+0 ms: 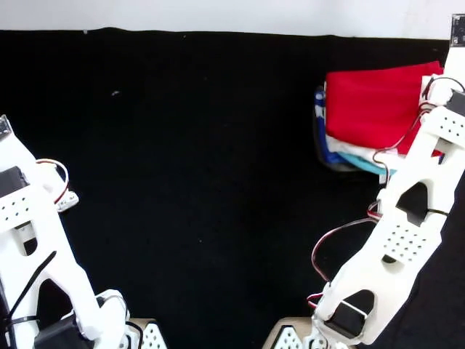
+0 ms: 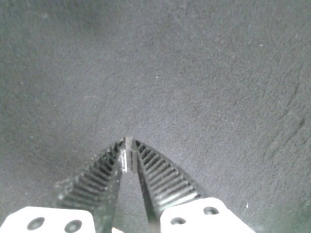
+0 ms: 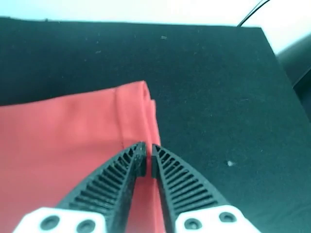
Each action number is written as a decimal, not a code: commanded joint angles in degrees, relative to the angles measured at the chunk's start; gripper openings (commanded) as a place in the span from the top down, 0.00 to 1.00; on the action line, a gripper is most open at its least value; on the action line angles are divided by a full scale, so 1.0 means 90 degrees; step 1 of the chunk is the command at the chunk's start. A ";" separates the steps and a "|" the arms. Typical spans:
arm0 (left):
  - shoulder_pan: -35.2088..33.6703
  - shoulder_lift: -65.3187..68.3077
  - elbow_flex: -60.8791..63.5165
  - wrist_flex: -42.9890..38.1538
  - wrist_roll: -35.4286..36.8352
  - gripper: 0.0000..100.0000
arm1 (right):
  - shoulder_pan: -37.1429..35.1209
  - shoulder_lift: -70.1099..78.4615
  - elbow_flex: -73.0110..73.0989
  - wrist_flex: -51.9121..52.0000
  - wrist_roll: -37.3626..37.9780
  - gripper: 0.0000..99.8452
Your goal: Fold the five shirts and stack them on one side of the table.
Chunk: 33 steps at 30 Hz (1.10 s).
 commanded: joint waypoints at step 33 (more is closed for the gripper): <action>0.0718 -0.4440 0.1451 0.1006 0.0029 0.99 | -0.2115 -0.3590 -0.0825 0.5319 -0.3038 0.99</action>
